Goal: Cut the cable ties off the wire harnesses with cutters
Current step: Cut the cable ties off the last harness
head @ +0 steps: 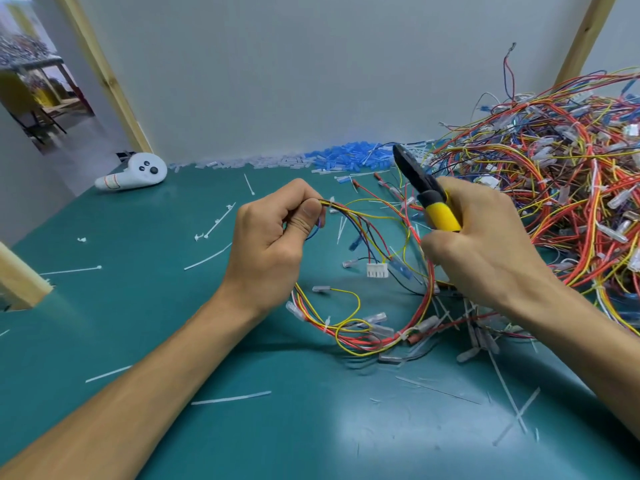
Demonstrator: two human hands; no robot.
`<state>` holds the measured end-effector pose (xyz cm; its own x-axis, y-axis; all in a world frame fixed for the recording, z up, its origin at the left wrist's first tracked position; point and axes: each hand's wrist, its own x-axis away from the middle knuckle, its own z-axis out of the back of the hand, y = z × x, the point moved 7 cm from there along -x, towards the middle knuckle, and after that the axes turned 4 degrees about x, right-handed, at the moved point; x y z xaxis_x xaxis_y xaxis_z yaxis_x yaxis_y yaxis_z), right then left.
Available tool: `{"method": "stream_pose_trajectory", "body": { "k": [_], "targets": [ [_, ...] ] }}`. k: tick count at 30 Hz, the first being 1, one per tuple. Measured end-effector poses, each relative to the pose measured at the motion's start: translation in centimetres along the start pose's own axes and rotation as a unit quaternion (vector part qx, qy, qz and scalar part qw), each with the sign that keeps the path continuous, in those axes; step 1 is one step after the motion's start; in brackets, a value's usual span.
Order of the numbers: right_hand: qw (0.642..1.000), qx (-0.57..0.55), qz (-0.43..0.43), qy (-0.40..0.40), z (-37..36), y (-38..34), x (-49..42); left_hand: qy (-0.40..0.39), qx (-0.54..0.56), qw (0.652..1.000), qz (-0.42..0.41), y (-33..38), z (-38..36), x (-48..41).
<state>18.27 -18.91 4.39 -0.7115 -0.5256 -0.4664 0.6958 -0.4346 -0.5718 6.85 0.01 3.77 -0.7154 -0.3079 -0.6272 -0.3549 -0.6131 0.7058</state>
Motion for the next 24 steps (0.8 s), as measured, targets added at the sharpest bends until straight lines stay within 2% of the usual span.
{"method": "stream_pose_trajectory", "body": {
  "k": [2, 6, 10, 14, 18, 22, 24],
  "targets": [
    [1.0, 0.019, -0.003, 0.004, 0.1, 0.0, -0.1, 0.016, 0.021, 0.999, 0.024, -0.5, 0.2, -0.1],
    [0.999, -0.052, -0.014, 0.003, 0.0, -0.1, 0.2, 0.046, 0.07, 0.993, 0.082, -1.7, 0.6, -0.3],
    [1.0, -0.008, 0.002, 0.0, 0.1, -0.4, 0.1, 0.071, 0.126, 0.981, 0.131, -2.8, 1.1, -0.4],
    [0.997, -0.074, -0.008, 0.001, 0.2, -0.1, 0.0, 0.097, 0.172, 0.966, 0.17, -3.9, 1.5, -0.5],
    [0.996, -0.048, 0.018, -0.067, -1.0, -0.3, 0.1, 0.101, 0.198, 0.953, 0.206, -4.8, 1.6, -0.5],
    [0.99, -0.057, 0.084, -0.097, -2.3, -1.2, 1.0, 0.098, 0.224, 0.938, 0.247, -5.3, 1.3, -0.3],
    [0.979, -0.069, 0.105, -0.16, -3.4, -1.5, 1.4, 0.117, 0.23, 0.928, 0.269, -5.6, 1.5, -0.2]
  ]
}}
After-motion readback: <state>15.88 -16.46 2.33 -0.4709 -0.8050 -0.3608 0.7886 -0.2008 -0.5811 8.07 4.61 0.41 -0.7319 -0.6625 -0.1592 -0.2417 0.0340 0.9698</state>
